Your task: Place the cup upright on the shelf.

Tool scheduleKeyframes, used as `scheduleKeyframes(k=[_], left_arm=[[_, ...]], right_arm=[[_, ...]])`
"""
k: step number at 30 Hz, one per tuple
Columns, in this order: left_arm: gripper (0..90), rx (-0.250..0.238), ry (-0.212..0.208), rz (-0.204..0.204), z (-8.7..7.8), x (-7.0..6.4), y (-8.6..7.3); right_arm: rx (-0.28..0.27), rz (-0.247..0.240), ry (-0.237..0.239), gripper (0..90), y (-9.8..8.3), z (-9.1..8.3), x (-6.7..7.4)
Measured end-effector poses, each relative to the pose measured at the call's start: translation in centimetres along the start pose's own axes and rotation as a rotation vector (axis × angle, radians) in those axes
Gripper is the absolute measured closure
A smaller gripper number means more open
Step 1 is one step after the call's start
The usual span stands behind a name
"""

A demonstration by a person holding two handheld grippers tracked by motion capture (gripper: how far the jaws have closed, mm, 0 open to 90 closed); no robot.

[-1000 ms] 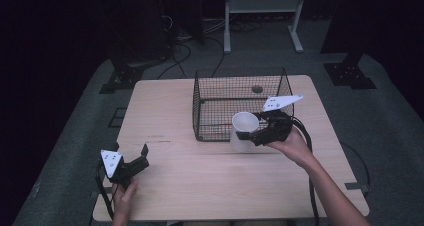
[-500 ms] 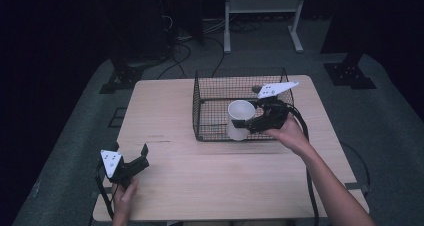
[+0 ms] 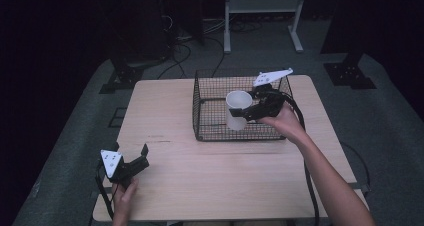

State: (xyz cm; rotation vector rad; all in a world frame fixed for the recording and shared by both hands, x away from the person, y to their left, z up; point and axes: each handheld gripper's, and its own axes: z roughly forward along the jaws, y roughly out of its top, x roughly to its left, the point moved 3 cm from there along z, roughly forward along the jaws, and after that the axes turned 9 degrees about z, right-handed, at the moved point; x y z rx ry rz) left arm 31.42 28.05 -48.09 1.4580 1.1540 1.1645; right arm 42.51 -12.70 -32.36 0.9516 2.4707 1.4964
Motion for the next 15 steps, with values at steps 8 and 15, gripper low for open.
scheduleKeyframes(k=[8,15], left_arm=[[0.0,0.0,0.001,-0.001,0.0,0.0,0.0],[0.0,0.0,-0.001,-0.001,0.0,0.0,0.0]], right_arm=[[0.011,0.009,-0.034,18.9,1.2,1.0,-1.2],[0.027,0.021,-0.049,18.8,1.7,1.9,-2.0]])
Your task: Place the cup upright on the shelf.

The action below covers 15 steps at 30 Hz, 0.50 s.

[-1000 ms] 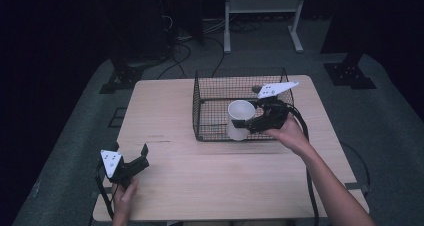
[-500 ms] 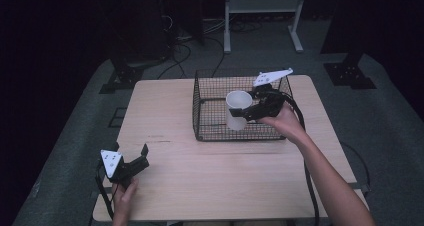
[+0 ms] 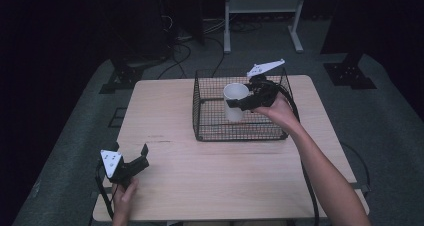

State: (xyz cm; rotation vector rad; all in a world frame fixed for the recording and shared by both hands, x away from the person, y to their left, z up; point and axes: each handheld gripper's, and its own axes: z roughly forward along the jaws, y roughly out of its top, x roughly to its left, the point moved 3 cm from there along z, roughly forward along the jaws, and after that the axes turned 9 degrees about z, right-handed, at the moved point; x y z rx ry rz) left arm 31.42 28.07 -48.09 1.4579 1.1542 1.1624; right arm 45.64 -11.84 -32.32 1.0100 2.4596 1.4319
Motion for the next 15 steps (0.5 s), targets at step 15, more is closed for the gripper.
scheduleKeyframes(k=[15], left_arm=[[0.0,-0.001,-0.001,0.002,0.0,0.0,0.0]], right_arm=[[-0.008,0.024,-0.026,18.8,1.3,1.0,-1.5]])
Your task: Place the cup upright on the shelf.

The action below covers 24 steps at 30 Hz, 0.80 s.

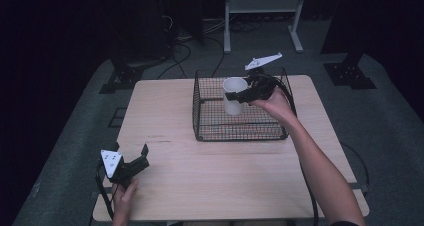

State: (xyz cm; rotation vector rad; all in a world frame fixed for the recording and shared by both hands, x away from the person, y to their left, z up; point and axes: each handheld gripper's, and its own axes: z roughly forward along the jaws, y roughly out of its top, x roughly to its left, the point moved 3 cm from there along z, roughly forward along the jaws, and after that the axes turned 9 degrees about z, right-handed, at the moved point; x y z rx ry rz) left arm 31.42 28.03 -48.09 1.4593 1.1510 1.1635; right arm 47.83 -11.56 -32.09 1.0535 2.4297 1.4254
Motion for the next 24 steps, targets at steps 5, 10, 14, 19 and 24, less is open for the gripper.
scheduleKeyframes(k=[5,10,14,19,24], left_arm=[[0.0,0.0,-0.001,-0.001,0.0,0.0,0.0],[0.0,-0.001,-0.001,0.0,0.0,0.0,0.0],[0.0,-0.001,-0.001,0.0,0.0,0.0,0.0],[0.0,-0.002,-0.001,0.0,0.0,0.0,0.0],[0.0,-0.003,-0.002,0.0,0.0,0.0,0.0]], right_arm=[[-0.003,0.005,-0.006,18.8,0.5,0.4,-0.3],[-0.002,0.022,0.002,18.8,0.4,1.1,-0.7],[0.012,0.028,-0.007,18.8,0.2,1.9,-1.2],[0.034,0.042,-0.013,18.8,-0.2,3.0,-1.9],[0.048,0.05,-0.016,18.8,-0.6,3.9,-2.4]])
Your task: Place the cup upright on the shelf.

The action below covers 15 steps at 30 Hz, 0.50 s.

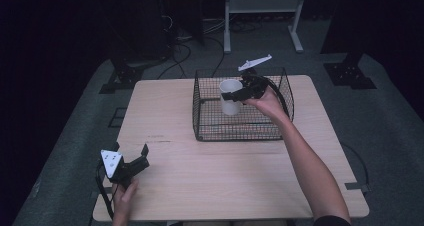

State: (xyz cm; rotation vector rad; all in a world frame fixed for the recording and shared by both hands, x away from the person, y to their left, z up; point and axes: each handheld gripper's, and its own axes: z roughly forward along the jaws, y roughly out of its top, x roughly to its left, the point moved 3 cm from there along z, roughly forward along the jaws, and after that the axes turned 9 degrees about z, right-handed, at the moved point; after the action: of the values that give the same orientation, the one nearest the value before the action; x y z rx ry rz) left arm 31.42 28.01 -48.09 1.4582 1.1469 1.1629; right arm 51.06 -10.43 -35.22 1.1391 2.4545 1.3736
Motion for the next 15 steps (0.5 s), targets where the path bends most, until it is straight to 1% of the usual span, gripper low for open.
scheduleKeyframes(k=[6,7,9,12,15], left_arm=[[0.0,0.001,0.001,0.0,0.0,0.0,0.0],[0.0,0.001,0.0,0.0,0.0,0.0,0.0],[0.0,0.0,0.0,0.001,0.0,0.0,0.0],[0.0,0.0,0.001,0.001,0.0,0.0,0.0],[0.0,0.001,0.001,0.001,0.0,0.0,0.0]], right_arm=[[0.012,0.011,-0.001,18.8,-0.2,0.9,-0.5],[0.026,0.022,0.0,18.8,-0.4,1.4,-0.7],[0.032,0.026,0.005,18.8,-0.4,1.9,-0.8],[0.034,0.035,0.02,18.8,-0.3,2.4,-0.8],[0.036,0.037,0.024,18.8,-0.2,2.8,-0.8]])
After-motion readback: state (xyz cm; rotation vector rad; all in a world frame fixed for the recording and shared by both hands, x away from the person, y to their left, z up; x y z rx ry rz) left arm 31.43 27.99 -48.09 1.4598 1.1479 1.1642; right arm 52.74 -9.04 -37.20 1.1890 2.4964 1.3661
